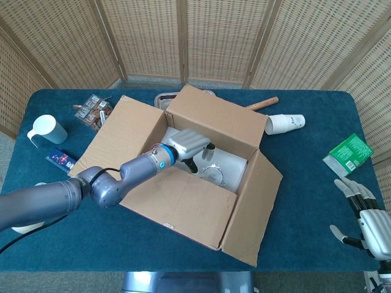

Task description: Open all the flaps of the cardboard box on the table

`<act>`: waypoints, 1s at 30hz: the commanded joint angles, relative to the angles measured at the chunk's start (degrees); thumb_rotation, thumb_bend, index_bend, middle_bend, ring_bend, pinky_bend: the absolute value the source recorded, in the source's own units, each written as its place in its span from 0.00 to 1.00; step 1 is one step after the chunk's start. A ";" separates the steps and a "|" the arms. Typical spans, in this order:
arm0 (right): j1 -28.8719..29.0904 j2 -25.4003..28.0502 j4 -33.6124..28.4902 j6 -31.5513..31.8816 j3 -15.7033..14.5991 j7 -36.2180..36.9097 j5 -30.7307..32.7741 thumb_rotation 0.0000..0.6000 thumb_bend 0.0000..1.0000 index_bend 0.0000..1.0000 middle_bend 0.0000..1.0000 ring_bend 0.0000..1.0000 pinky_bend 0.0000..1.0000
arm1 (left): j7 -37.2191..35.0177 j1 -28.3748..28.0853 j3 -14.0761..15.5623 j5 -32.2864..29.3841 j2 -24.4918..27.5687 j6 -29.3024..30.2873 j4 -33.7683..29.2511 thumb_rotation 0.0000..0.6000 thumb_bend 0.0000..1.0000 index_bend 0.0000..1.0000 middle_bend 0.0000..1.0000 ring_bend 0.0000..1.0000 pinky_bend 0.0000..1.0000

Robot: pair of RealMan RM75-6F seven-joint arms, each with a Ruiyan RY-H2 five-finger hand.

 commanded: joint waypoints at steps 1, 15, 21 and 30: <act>-0.02 0.01 0.00 0.10 0.00 0.03 -0.05 1.00 0.24 0.00 0.00 0.00 0.00 | 1.60 -3.18 3.68 -5.04 -0.19 1.22 -0.20 0.70 0.17 0.45 0.44 0.30 0.45; 0.10 -0.01 0.05 -0.03 -0.07 0.26 -0.09 1.00 0.25 0.00 0.00 0.00 0.00 | 0.40 -11.11 10.62 -18.71 0.45 -3.06 -1.54 0.71 0.08 0.46 0.44 0.29 0.54; 0.18 -0.09 0.05 -0.14 -0.15 0.16 -0.26 1.00 0.25 0.00 0.00 0.00 0.00 | -3.82 -13.15 11.80 -20.49 1.96 -9.33 -1.08 0.71 0.09 0.46 0.46 0.32 0.57; 0.36 -0.19 0.00 -0.48 -0.26 -0.07 -0.34 1.00 0.24 0.00 0.00 0.00 0.00 | -9.60 -11.95 10.19 -17.70 3.11 -9.25 -0.97 0.63 0.02 0.59 0.53 0.36 0.59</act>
